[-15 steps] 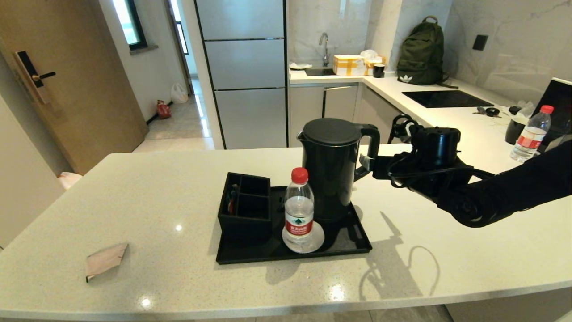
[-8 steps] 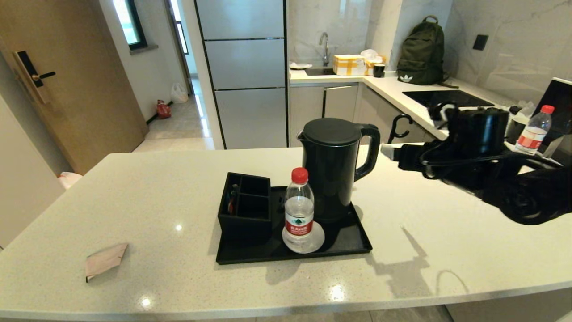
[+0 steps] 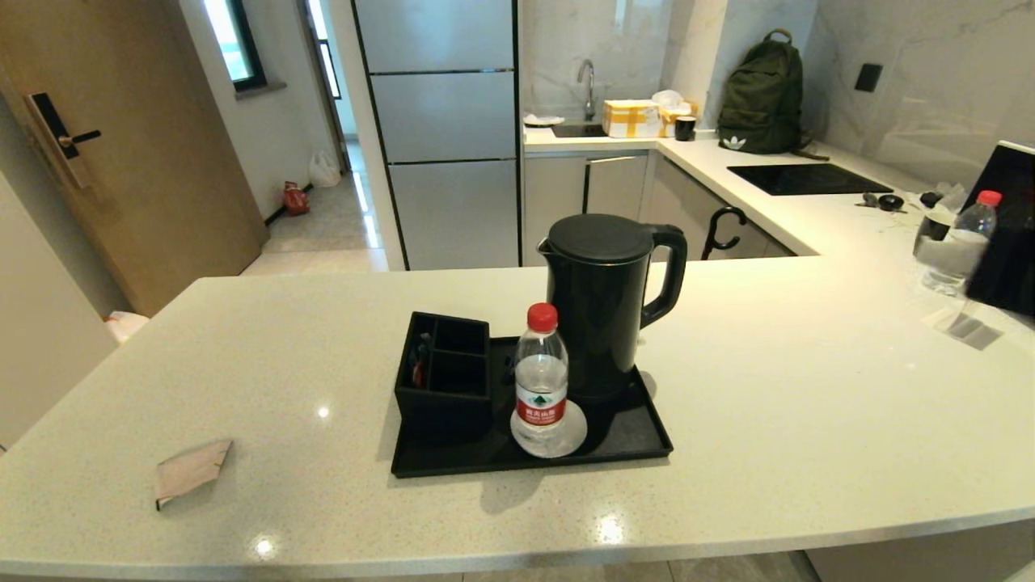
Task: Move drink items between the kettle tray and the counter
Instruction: Return the tea bag to its original position
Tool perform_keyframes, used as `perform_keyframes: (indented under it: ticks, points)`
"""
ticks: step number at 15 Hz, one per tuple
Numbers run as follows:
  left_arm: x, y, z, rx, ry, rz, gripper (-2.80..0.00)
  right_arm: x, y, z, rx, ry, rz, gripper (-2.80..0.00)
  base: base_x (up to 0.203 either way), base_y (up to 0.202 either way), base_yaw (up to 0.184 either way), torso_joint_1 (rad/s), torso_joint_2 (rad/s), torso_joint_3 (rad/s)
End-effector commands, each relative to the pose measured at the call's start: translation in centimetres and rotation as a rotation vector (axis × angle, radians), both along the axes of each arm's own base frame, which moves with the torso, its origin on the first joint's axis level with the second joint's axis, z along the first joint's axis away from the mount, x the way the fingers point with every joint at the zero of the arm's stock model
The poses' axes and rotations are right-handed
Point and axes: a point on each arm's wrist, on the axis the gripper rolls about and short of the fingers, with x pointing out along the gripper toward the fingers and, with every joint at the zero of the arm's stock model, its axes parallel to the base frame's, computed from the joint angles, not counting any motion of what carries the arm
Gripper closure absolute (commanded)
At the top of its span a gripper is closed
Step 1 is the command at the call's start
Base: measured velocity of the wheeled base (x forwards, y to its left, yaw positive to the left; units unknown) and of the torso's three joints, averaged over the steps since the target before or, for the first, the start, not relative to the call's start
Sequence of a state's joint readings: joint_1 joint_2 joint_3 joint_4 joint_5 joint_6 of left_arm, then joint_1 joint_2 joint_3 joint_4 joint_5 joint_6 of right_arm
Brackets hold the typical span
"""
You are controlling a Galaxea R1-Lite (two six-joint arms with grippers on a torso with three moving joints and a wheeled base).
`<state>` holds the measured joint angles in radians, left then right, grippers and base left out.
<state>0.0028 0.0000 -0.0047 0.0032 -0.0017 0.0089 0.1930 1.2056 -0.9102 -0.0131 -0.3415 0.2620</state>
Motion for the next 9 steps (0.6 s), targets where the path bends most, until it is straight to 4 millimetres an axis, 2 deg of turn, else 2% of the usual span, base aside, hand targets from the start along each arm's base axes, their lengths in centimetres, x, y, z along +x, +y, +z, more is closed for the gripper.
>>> perform_keyframes:
  ticks: [1,2,4,6,8,9]
  points:
    - [0.0,0.0,0.0,0.000,0.001,0.000,0.00,-7.7,-1.9,1.7,-0.022,-0.068,-0.185,0.00,0.000,0.000,0.000,0.000,0.00,0.000]
    - [0.0,0.0,0.0,0.000,0.001,0.000,0.00,-10.4,-2.6,1.7,-0.031,-0.082,-0.250,0.00,0.000,0.000,0.000,0.000,0.00,0.000]
    - [0.0,0.0,0.0,0.000,0.001,0.000,0.00,-15.3,-3.8,0.4,-0.063,-0.064,-0.391,0.00,0.000,0.000,0.000,0.000,0.00,0.000]
    - [0.0,0.0,0.0,0.000,0.000,0.000,0.00,-19.1,-4.3,-1.5,-0.088,-0.073,-0.461,0.00,0.000,0.000,0.000,0.000,0.00,0.000]
    - [0.0,0.0,0.0,0.000,0.001,0.000,0.00,-21.2,-4.3,-3.7,-0.135,-0.048,-0.503,0.00,0.000,0.000,0.000,0.000,0.00,0.000]
    - [0.0,0.0,0.0,0.000,0.001,0.000,0.00,-22.9,-4.2,-5.2,-0.148,-0.071,-0.520,0.00,0.000,0.000,0.000,0.000,0.00,0.000]
